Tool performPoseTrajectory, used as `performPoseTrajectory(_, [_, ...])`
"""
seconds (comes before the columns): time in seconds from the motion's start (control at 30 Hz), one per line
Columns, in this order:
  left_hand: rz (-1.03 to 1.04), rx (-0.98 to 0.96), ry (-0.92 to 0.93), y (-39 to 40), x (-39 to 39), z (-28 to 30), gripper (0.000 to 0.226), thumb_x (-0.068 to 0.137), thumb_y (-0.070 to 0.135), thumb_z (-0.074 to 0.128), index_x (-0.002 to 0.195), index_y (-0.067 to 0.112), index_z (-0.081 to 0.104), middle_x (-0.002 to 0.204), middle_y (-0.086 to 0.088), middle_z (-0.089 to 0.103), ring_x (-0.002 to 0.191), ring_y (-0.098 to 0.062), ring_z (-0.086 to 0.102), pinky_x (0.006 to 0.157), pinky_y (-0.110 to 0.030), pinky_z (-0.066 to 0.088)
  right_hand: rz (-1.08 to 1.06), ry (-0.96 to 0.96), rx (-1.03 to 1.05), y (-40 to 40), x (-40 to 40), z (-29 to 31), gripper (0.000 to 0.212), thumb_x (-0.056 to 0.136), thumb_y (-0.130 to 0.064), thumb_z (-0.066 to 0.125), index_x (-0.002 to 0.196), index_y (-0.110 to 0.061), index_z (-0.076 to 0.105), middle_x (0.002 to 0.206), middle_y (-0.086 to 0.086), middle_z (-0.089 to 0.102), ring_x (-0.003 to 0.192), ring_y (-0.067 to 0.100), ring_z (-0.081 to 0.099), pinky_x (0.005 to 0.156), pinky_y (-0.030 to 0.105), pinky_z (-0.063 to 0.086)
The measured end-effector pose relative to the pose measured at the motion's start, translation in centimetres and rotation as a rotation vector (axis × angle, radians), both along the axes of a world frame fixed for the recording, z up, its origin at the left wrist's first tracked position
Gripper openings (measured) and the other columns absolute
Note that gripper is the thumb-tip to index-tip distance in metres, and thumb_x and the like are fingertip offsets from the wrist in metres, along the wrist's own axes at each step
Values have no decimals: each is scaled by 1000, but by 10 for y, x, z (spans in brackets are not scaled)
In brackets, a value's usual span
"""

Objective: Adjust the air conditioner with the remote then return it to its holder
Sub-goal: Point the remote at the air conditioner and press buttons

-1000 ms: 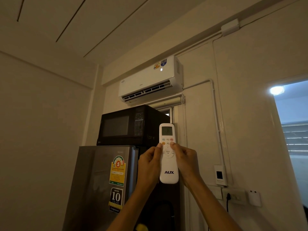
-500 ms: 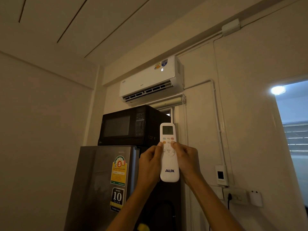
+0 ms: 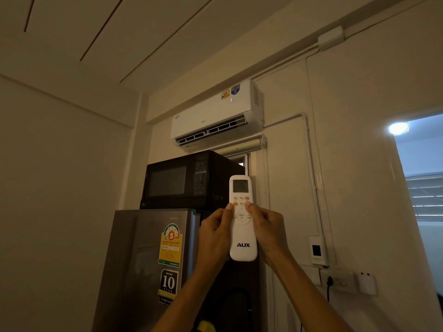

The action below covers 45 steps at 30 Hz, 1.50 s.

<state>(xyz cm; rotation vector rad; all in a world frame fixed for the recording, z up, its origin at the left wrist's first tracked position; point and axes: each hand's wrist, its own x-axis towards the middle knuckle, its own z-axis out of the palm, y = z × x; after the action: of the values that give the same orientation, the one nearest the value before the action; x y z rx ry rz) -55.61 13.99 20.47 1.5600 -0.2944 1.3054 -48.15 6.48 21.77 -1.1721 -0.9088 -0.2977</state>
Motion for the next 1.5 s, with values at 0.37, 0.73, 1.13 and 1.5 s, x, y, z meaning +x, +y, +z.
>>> performPoseTrajectory(0.37, [-4, 7, -2, 3, 1, 0, 15, 91, 21, 43, 86, 25, 56, 81, 0, 67, 61, -4, 68, 49, -13, 53, -2, 4, -1, 2, 1, 1, 9, 84, -33, 58, 76, -27, 59, 88, 6, 69, 74, 25, 69, 70, 40, 58])
performPoseTrajectory(0.73, [-12, -6, 0, 3, 2, -1, 16, 91, 20, 43, 83, 25, 56, 80, 0, 67, 60, -5, 68, 48, -14, 52, 21, 24, -1, 2, 2, 1, 12, 84, -31, 58, 85, -20, 63, 90, 9, 70, 77, 28, 70, 70, 41, 58])
performPoseTrajectory(1.13, [-16, -18, 14, 5, 2, -2, 14, 91, 22, 44, 86, 23, 57, 81, -2, 67, 60, -5, 68, 47, -14, 52, 5, 29, -6, 5, 4, 0, 12, 83, -33, 59, 84, -21, 61, 84, 3, 67, 68, 19, 67, 63, 32, 56])
performPoseTrajectory(1.5, [-19, -5, 11, 1, 1, -1, 15, 91, 21, 43, 85, 23, 57, 80, -1, 67, 59, -4, 68, 47, -13, 51, 17, 9, 3, 2, 6, -1, 10, 84, -32, 58, 82, -23, 61, 80, 0, 67, 67, 17, 67, 62, 29, 56])
